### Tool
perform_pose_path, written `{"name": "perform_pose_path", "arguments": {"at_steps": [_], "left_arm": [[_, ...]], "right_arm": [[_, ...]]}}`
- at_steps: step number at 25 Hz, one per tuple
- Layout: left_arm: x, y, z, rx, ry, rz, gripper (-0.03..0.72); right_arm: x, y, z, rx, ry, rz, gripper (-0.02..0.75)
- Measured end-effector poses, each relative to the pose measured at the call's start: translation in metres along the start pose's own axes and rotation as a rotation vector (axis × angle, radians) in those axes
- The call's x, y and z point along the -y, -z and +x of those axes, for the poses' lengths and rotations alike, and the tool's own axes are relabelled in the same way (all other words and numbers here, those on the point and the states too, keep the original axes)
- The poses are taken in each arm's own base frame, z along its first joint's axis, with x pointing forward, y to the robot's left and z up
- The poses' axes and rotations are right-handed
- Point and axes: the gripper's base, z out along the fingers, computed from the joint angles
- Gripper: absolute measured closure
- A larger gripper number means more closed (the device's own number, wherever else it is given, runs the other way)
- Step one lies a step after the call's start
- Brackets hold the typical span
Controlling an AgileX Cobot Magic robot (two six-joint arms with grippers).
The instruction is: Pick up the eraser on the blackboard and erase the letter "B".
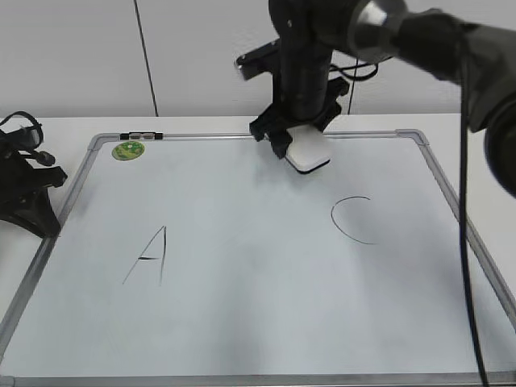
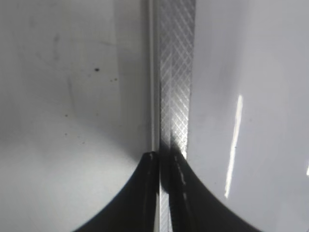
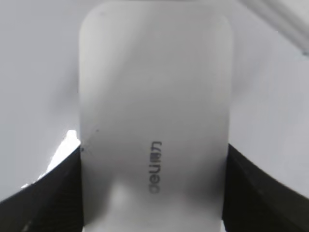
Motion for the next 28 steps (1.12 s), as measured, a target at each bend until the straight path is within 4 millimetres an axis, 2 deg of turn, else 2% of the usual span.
{"name": "perform_pose_path", "arguments": {"at_steps": [5, 8, 12, 16, 19, 22, 25, 28], "left_arm": [[0.000, 0.000, 0.000, 0.000, 0.000, 0.000, 0.659], [0.000, 0.000, 0.000, 0.000, 0.000, 0.000, 0.659], [0.000, 0.000, 0.000, 0.000, -0.001, -0.001, 0.659], [0.000, 0.000, 0.000, 0.000, -0.001, -0.001, 0.659], [0.000, 0.000, 0.000, 0.000, -0.001, -0.001, 0.659], [0.000, 0.000, 0.000, 0.000, -0.001, -0.001, 0.659], [0.000, 0.000, 0.000, 0.000, -0.001, -0.001, 0.659], [0.000, 0.000, 0.000, 0.000, -0.001, -0.001, 0.659]], "right_arm": [[0.023, 0.054, 0.000, 0.091, -0.042, 0.018, 0.211], [0.033, 0.080, 0.009, 0.114, -0.059, 0.026, 0.211], [0.051, 0.098, 0.033, 0.080, -0.095, 0.029, 0.211], [0.072, 0.109, 0.069, 0.013, -0.157, 0.038, 0.211], [0.083, 0.112, 0.101, -0.038, -0.225, 0.043, 0.211], [0.092, 0.103, 0.132, -0.059, -0.305, 0.050, 0.211], [0.099, 0.085, 0.164, -0.090, -0.387, 0.042, 0.212], [0.104, 0.066, 0.182, -0.105, -0.458, 0.027, 0.211]]}}
